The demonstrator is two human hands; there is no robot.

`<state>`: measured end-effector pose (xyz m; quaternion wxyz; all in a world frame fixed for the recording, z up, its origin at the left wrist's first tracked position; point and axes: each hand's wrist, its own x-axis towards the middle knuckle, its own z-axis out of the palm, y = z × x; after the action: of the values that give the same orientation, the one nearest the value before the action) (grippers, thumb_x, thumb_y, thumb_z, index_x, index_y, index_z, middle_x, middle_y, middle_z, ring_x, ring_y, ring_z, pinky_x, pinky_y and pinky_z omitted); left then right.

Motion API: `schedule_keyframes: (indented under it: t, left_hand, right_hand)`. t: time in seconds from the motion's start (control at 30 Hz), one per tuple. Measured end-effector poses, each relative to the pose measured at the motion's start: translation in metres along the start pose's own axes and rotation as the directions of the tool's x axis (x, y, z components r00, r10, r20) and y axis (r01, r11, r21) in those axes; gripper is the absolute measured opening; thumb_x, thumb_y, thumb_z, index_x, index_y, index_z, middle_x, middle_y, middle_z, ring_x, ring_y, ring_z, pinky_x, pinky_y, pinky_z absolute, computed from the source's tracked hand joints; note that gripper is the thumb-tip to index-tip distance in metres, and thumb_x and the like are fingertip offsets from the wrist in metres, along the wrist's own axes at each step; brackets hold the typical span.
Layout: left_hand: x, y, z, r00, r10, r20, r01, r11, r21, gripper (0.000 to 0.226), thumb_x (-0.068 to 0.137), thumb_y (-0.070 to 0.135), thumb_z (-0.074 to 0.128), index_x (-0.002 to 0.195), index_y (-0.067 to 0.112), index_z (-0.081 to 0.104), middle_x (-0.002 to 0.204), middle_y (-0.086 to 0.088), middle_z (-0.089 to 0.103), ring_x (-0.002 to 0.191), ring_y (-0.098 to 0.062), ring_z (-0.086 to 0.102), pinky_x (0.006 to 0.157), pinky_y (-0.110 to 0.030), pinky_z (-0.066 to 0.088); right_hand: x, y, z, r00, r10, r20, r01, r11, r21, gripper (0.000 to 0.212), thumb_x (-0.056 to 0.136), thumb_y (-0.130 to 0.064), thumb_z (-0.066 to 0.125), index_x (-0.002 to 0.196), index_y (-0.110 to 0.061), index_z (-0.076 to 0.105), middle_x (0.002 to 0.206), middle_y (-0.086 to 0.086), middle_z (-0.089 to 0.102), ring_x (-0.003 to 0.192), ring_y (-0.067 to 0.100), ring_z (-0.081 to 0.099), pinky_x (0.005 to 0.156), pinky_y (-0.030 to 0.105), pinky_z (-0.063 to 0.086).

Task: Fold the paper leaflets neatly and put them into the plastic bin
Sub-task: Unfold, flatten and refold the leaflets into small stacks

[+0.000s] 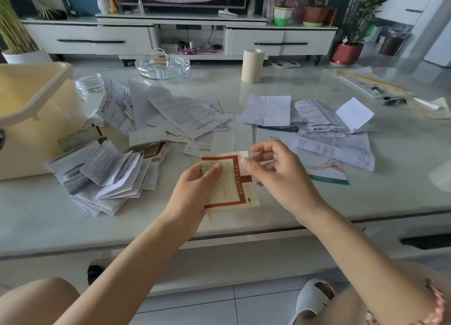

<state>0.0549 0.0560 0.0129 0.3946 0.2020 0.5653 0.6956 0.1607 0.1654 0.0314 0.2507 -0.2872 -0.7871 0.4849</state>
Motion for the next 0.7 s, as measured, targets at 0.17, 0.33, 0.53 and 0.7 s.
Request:
schedule_keyframes:
  t: [0.17, 0.33, 0.53, 0.7]
  left_hand:
    - [-0.004, -0.001, 0.004, 0.999, 0.047, -0.014, -0.045, 0.994, 0.100, 0.021, 0.094, 0.025, 0.049, 0.098, 0.011, 0.065, 0.091, -0.009, 0.071, 0.081, -0.021, 0.067, 0.074, -0.034, 0.057]
    - [-0.007, 0.004, 0.006, 0.999, -0.040, 0.002, 0.040, 0.999, -0.008, 0.049, 0.096, 0.047, 0.031, 0.095, 0.015, 0.067, 0.086, -0.006, 0.074, 0.075, -0.017, 0.071, 0.056, -0.025, 0.055]
    - [-0.008, 0.009, 0.003, 0.980, -0.173, 0.099, 0.177, 0.984, -0.034, 0.039, 0.096, 0.038, 0.039, 0.089, 0.007, 0.061, 0.072, -0.008, 0.066, 0.058, -0.016, 0.065, 0.044, -0.023, 0.051]
    - [-0.009, 0.005, 0.001, 0.992, -0.085, 0.090, 0.075, 0.991, 0.111, 0.021, 0.096, 0.017, 0.047, 0.092, 0.004, 0.063, 0.070, -0.006, 0.068, 0.055, -0.015, 0.063, 0.044, -0.022, 0.049]
  right_hand:
    - [-0.009, -0.003, 0.001, 0.932, 0.232, 0.279, -0.301, 0.923, 0.239, 0.018, 0.088, -0.011, 0.061, 0.105, -0.016, 0.061, 0.100, 0.004, 0.070, 0.093, 0.018, 0.067, 0.073, 0.027, 0.055]
    - [-0.010, 0.000, 0.004, 0.953, 0.219, 0.211, -0.269, 0.931, 0.248, 0.014, 0.089, -0.004, 0.057, 0.097, -0.016, 0.063, 0.094, 0.005, 0.070, 0.085, 0.015, 0.067, 0.067, 0.022, 0.051]
    - [-0.008, -0.004, 0.006, 0.992, 0.125, 0.020, -0.127, 0.975, 0.185, 0.045, 0.080, 0.018, 0.043, 0.065, -0.020, 0.061, 0.077, -0.001, 0.062, 0.078, 0.012, 0.057, 0.069, 0.018, 0.048]
    - [-0.005, -0.013, 0.009, 0.995, 0.095, 0.007, -0.095, 0.978, 0.187, 0.044, 0.082, 0.017, 0.039, 0.065, -0.015, 0.064, 0.074, 0.000, 0.064, 0.059, -0.001, 0.060, 0.056, 0.010, 0.048]
